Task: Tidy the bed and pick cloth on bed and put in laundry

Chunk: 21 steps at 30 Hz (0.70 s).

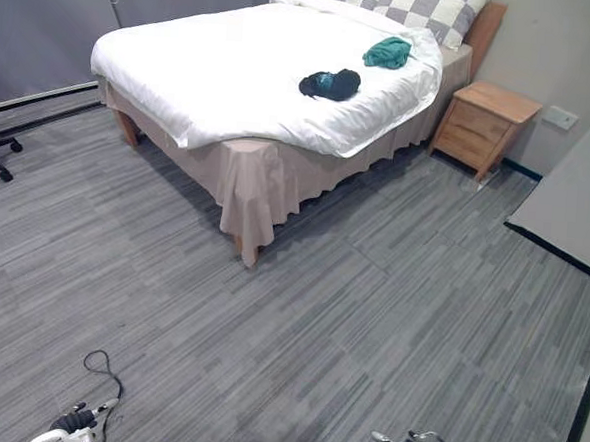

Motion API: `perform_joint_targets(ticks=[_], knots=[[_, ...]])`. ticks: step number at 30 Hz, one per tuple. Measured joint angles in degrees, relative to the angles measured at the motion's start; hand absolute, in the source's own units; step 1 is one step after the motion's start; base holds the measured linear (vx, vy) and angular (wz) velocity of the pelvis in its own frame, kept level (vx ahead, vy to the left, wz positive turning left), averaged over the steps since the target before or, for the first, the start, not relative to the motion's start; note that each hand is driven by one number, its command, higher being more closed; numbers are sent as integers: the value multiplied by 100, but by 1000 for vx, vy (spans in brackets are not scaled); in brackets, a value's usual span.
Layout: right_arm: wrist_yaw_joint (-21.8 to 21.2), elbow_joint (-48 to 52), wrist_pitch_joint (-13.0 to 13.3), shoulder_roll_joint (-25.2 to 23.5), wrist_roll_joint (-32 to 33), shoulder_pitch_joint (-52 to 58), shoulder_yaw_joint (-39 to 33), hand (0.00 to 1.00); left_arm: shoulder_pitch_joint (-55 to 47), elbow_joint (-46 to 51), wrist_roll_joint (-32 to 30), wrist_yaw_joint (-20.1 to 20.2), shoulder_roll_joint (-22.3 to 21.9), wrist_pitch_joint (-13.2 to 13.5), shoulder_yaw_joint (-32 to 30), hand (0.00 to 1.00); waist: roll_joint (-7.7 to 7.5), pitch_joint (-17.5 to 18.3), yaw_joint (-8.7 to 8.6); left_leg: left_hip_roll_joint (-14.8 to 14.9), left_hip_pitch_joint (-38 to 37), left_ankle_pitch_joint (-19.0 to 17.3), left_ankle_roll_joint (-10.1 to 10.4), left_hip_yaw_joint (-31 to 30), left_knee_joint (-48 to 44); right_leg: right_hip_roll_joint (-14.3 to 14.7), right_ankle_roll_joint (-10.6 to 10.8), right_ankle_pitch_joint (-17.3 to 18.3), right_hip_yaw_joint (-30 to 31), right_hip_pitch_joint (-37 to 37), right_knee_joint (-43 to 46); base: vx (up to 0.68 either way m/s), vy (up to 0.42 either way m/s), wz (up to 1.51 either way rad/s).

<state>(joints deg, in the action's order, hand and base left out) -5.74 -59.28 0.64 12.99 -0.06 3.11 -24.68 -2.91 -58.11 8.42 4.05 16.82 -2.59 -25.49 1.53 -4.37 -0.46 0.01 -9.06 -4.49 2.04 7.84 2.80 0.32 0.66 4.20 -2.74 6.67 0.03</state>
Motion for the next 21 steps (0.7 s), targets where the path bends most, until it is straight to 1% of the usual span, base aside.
perform_joint_targets(ticks=[4, 5, 8, 12, 21], knots=[[-113, 16, 158, -8, -38, -9, 6, 0, -25, 0, -55, 37, -242, -1, 1, 0, 4, 1, -9, 4, 1, -4, 7, -7, -3, 2, 28, 18, -24, 11, -11, -7, -36, 1], [-127, 76, 175, -21, -141, 2, 10, 0, -50, 0, -59, 84, -327, -1, 5, 0, 3, 1, -11, 5, 1, -7, 11, -13, -4, 2, 39, 25, -34, 12, -11, -16, -35, 3], [-195, 226, 241, -74, -248, 43, 17, 0, -124, 0, -56, 137, -511, -3, 64, 0, 2, 3, -24, 23, 1, -46, 70, -1, -35, 9, 43, 28, -55, 23, -11, -23, -37, 0], [-207, 226, 242, -90, -438, 56, 61, 0, -195, 1, -46, 148, -663, -5, 271, 0, 13, 17, -29, 43, 1, -66, 95, 39, -110, 18, 42, 29, -68, 31, -17, -44, -45, -1], [-195, 215, 229, -180, -431, 289, 73, 0, -320, 0, -46, 94, -759, 56, 529, 0, 14, 19, -46, 111, 8, -68, 90, 82, -114, 79, 11, 12, -160, 18, -21, -47, -51, -1]])
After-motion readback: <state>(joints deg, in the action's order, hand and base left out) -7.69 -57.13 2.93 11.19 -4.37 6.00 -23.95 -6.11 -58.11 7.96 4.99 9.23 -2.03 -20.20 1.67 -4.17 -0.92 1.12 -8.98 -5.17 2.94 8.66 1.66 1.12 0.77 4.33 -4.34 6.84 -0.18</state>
